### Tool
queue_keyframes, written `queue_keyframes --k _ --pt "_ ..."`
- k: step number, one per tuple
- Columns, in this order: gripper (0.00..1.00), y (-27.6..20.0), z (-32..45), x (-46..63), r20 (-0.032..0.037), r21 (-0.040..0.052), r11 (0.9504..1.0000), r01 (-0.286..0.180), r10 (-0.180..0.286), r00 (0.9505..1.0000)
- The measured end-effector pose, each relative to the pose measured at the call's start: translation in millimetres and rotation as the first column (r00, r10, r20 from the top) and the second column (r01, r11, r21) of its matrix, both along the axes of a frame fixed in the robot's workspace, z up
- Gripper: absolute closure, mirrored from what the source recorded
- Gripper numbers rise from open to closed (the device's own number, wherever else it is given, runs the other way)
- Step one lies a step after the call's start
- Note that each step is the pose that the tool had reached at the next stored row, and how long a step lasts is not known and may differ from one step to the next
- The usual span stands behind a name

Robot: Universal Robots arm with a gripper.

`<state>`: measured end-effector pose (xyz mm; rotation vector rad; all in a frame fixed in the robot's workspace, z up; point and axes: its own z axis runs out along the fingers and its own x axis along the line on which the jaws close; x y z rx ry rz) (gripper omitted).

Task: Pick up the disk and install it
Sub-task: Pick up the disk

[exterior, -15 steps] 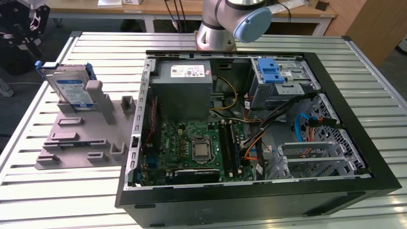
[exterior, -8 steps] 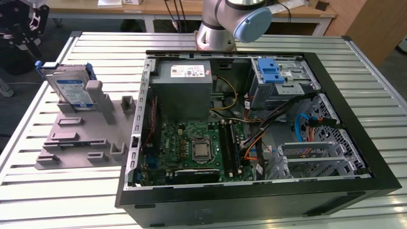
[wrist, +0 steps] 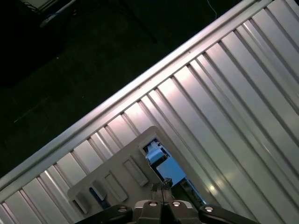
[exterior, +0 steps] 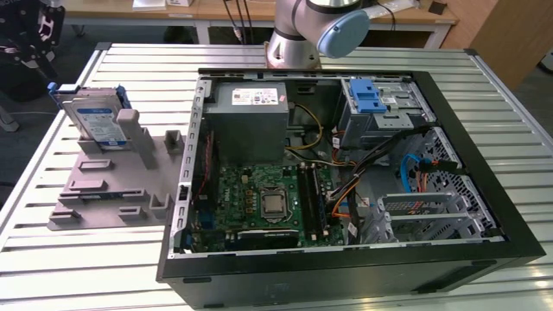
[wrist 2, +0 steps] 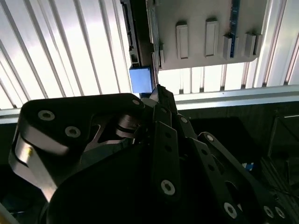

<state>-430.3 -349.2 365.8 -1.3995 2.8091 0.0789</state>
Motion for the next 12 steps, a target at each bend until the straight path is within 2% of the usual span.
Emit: queue_keyframes --k 3,12 --pt "0.89 0.0 0.0 0.0 0.0015 0.0000 0.9994 -0.035 0.035 0.9994" --pt "0.89 0.0 0.0 0.3 0.0016 -0.0001 0.9987 -0.051 0.051 0.9987"
